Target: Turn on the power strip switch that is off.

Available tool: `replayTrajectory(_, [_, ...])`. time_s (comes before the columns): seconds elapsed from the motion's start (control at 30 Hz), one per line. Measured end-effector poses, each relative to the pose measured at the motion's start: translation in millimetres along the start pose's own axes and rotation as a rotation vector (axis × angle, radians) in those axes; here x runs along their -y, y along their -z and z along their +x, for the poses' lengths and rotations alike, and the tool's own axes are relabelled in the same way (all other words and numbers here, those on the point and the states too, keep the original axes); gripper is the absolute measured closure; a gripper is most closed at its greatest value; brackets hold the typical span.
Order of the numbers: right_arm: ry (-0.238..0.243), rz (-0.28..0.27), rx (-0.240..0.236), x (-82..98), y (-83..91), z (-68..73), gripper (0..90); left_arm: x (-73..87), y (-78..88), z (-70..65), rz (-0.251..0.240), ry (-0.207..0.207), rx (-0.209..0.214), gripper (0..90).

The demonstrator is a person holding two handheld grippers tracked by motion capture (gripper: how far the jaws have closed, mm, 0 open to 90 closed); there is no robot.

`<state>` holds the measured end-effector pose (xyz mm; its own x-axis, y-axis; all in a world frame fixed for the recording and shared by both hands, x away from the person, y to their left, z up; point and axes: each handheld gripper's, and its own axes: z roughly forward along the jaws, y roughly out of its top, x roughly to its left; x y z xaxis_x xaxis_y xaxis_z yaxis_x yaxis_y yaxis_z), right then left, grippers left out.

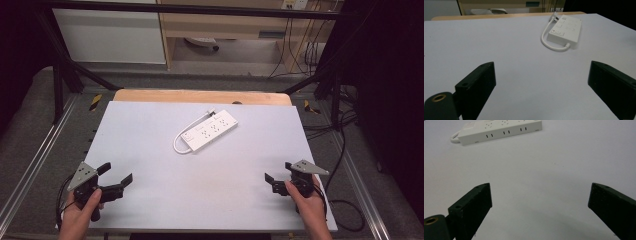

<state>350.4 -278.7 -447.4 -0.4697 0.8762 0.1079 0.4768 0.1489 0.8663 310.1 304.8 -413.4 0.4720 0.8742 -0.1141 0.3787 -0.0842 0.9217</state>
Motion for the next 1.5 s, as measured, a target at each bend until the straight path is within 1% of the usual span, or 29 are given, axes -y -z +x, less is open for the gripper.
replayTrajectory(0.03, [-0.004,-0.010,0.002,-0.3,0.4,0.4,5.2,-0.1,-0.2,-0.1,-0.003,0.004,0.000,7.8])
replayTrajectory(0.07, [-0.004,-0.015,0.004,-0.6,0.6,0.6,5.2,-0.6,-0.3,-0.2,-0.005,-0.001,0.000,7.8])
replayTrajectory(0.2, [0.001,-0.017,0.004,-1.0,0.6,1.3,4.8,-0.7,-0.5,0.2,0.000,-0.007,-0.004,7.8])
replayTrajectory(0.27, [-0.002,-0.018,-0.005,-1.5,0.5,2.5,4.6,-0.5,-0.6,0.8,-0.003,-0.006,-0.010,7.9])
replayTrajectory(0.33, [-0.005,-0.030,-0.020,-3.8,1.0,4.0,4.2,-0.2,-0.3,2.3,0.001,-0.002,-0.012,8.0])
replayTrajectory(0.37, [-0.005,-0.030,-0.020,-3.8,1.0,4.0,4.2,-0.2,-0.3,2.3,0.001,-0.002,-0.012,8.0])
replayTrajectory(0.4, [-0.015,-0.041,-0.034,-5.5,1.1,4.9,4.1,-0.7,-0.5,2.9,-0.010,0.013,-0.015,8.0])
replayTrajectory(0.47, [-0.015,-0.047,-0.036,-6.4,1.1,5.6,3.8,-1.3,-0.8,2.9,-0.014,0.013,-0.017,8.0])
replayTrajectory(0.5, [-0.027,-0.050,-0.037,-8.6,1.4,6.7,3.7,-2.1,-1.2,3.1,-0.019,0.010,-0.018,8.0])
replayTrajectory(0.53, [-0.036,-0.053,-0.038,-10.1,1.9,7.1,3.6,-4.6,-3.4,4.8,-0.033,0.021,-0.009,8.0])
replayTrajectory(0.57, [-0.036,-0.053,-0.038,-10.1,1.9,7.1,3.6,-4.6,-3.4,4.8,-0.033,0.021,-0.009,8.0])
replayTrajectory(0.63, [-0.043,-0.064,-0.037,-17.7,3.9,7.6,3.5,-6.5,-8.5,7.6,-0.039,0.025,-0.013,8.0])
replayTrajectory(0.67, [-0.043,-0.070,-0.038,-20.8,4.2,7.7,3.5,-7.3,-12.0,9.4,-0.036,0.021,-0.014,8.2])
replayTrajectory(0.7, [-0.044,-0.078,-0.036,-23.8,4.2,8.1,3.5,-9.3,-18.9,12.9,-0.025,0.022,-0.018,8.2])
replayTrajectory(0.73, [-0.047,-0.086,-0.038,-26.6,3.9,8.6,3.4,-9.3,-18.9,12.9,-0.025,0.022,-0.018,8.4])
replayTrajectory(0.77, [-0.046,-0.090,-0.040,-29.4,3.3,9.2,3.4,-12.7,-25.6,15.9,-0.021,0.025,-0.018,8.5])
replayTrajectory(0.8, [-0.037,-0.094,-0.036,-32.2,2.7,9.8,3.5,-12.7,-25.6,15.9,-0.021,0.025,-0.018,8.5])
replayTrajectory(0.83, [-0.032,-0.097,-0.033,-34.9,1.9,10.5,3.5,-18.2,-32.2,18.1,-0.024,0.028,-0.026,8.6])
replayTrajectory(0.87, [-0.024,-0.098,-0.033,-37.3,0.7,10.5,3.6,-18.2,-32.2,18.1,-0.024,0.028,-0.026,8.9])
replayTrajectory(0.93, [-0.016,-0.097,-0.028,-42.1,-2.1,10.8,3.6,-23.6,-38.6,18.0,-0.034,0.030,-0.034,8.9])
replayTrajectory(0.97, [-0.016,-0.094,-0.032,-44.6,-3.2,10.8,3.6,-23.7,-39.7,17.4,-0.040,0.035,-0.031,8.9])
replayTrajectory(1.1, [-0.006,-0.091,-0.044,-52.9,-6.7,11.6,3.3,-19.7,-40.6,14.8,-0.035,0.037,-0.026,8.8])
replayTrajectory(1.13, [-0.001,-0.087,-0.053,-59.0,-9.4,13.0,2.8,-18.1,-40.3,14.1,-0.030,0.039,-0.023,8.8])
replayTrajectory(1.17, [0.002,-0.083,-0.053,-62.2,-10.8,13.6,2.8,-15.2,-38.5,13.4,-0.028,0.047,-0.021,8.8])
replayTrajectory(1.2, [0.002,-0.083,-0.053,-62.2,-10.8,13.6,2.8,-15.2,-38.5,13.4,-0.028,0.047,-0.021,8.8])
replayTrajectory(1.23, [-0.008,-0.078,-0.058,-69.0,-13.7,15.1,2.9,-13.4,-36.6,12.6,-0.025,0.053,-0.018,8.8])
replayTrajectory(1.3, [-0.004,-0.081,-0.062,-75.6,-16.7,16.4,2.9,-12.0,-35.0,12.0,-0.024,0.052,-0.022,8.8])
replayTrajectory(1.4, [0.018,-0.082,-0.065,-85.3,-22.2,18.6,3.5,-10.7,-33.9,11.5,-0.021,0.056,-0.022,8.8])
replayTrajectory(1.5, [0.028,-0.085,-0.065,-95.4,-28.2,20.0,3.7,-10.5,-32.8,11.9,-0.020,0.057,-0.024,8.7])
